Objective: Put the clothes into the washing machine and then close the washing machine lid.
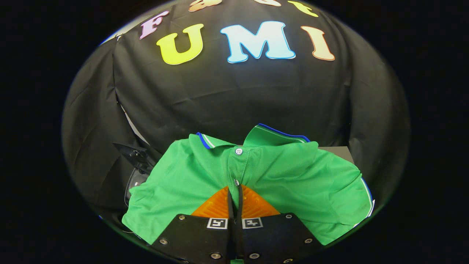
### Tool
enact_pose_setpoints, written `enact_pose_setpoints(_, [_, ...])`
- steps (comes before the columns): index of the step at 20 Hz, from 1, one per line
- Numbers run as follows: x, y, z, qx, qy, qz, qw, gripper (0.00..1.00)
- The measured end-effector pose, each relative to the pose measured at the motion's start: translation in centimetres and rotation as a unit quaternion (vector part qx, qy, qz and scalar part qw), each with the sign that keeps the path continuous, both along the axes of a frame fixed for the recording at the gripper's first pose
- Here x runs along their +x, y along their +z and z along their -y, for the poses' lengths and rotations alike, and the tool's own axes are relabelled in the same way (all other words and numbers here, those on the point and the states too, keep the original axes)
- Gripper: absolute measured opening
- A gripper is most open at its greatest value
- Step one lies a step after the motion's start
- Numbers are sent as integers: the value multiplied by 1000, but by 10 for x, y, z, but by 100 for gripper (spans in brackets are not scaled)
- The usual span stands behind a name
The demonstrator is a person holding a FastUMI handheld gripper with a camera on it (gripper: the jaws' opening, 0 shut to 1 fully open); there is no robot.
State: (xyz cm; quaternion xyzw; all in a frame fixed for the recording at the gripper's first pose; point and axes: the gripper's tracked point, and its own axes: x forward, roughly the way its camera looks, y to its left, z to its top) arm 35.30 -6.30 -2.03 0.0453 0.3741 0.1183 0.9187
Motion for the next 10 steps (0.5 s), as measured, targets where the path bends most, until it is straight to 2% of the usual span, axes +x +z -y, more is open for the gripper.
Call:
enact_pose_setpoints(5, [-6,39,-19,73,-15,40,996,0])
enact_pose_setpoints(10, [-19,71,-52,95,-5,70,993,0])
